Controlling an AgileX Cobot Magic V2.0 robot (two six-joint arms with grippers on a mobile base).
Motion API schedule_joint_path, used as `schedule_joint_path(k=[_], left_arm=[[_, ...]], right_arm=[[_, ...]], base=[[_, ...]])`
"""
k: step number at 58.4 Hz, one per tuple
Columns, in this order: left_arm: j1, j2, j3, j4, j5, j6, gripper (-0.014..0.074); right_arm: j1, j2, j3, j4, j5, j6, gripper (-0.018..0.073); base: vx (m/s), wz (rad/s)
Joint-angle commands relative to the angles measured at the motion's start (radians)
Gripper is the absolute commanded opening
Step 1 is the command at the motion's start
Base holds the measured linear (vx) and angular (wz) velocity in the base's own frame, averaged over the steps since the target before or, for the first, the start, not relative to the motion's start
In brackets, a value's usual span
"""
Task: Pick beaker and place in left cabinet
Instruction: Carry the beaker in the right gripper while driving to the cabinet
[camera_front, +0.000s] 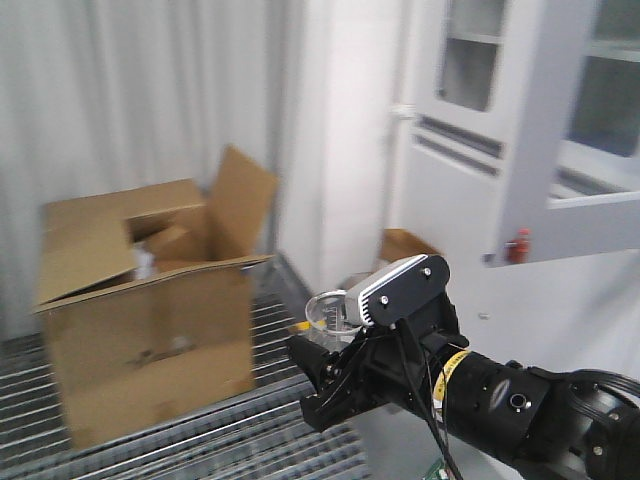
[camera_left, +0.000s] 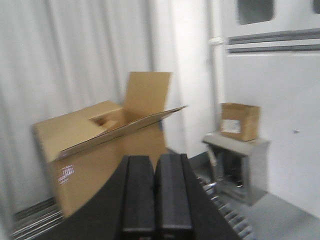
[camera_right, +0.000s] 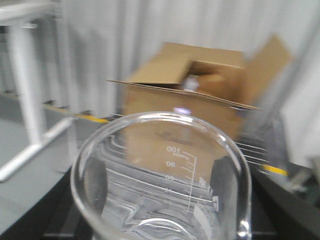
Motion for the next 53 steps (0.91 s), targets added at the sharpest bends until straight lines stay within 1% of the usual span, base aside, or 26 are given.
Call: schedule_joint_path(k=[1, 29, 41, 53], left_arm=[[-0.001, -0.019, 0.016, -0.003, -0.075, -0.003, 0.0001], [-0.001, -0.019, 0.016, -0.003, -0.075, -0.003, 0.0001], [-0.001, -0.019, 0.016, -0.003, -0.075, -0.003, 0.0001], [-0.001, -0.019, 0.016, -0.003, -0.075, -0.003, 0.0001]], right_arm=[[-0.003, -0.04, -0.031, 0.008, -0.071, 0.001, -0.0009], [-0.003, -0.04, -0.031, 0.008, -0.071, 0.001, -0.0009], [-0.003, -0.04, -0.031, 0.008, -0.074, 0.001, -0.0009], [-0.003, -0.04, -0.031, 0.008, -0.074, 0.001, -0.0009]], base=[[0.3, -0.88], [0.26, -0.87], [0.23, -0.68], [0.23, -0.51]])
